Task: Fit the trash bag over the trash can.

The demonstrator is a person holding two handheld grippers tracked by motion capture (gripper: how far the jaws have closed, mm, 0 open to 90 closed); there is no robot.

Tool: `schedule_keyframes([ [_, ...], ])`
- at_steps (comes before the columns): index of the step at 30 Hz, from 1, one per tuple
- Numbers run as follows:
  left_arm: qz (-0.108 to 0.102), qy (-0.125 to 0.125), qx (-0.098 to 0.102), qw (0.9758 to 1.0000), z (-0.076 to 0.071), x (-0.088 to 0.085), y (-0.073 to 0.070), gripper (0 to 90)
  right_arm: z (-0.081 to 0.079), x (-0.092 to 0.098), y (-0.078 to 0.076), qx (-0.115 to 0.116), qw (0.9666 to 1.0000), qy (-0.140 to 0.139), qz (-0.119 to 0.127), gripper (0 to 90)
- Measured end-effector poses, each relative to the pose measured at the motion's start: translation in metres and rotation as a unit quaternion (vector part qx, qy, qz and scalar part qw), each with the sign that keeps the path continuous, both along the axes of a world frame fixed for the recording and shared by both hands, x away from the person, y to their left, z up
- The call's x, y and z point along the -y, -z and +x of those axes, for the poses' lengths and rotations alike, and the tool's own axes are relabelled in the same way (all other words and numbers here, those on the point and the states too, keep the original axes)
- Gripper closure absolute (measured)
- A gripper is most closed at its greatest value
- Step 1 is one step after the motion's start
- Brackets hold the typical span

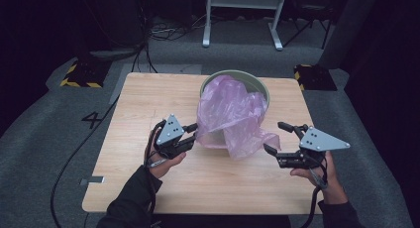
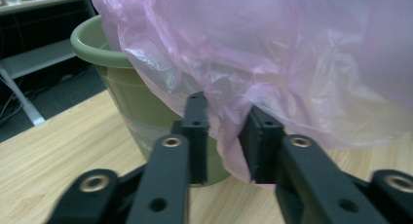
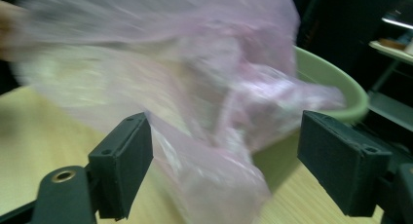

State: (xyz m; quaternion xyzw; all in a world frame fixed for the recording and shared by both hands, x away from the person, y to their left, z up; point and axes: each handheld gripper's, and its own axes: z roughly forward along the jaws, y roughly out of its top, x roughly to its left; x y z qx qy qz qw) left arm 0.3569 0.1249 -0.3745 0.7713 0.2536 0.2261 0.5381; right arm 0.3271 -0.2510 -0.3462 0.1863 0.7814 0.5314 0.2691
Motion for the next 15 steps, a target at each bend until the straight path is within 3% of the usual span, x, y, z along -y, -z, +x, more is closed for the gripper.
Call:
schedule_keyframes([
  [8, 0.013, -0.003, 0.002, 0.9999, 0.008, 0.008, -0.006, 84.1, -0.027, -0.021, -0.011, 0.014, 0.9992, -0.036, 0.002, 19.5],
  [13, 0.023, -0.008, -0.002, 0.9997, 0.012, 0.013, -0.003, 85.4, -0.027, -0.044, -0.013, -0.021, 0.9982, -0.055, 0.006, 19.3],
  [15, 0.027, -0.009, -0.003, 0.9996, 0.014, 0.016, -0.002, 85.7, -0.024, -0.053, -0.012, -0.036, 0.9970, -0.068, -0.004, 19.3],
])
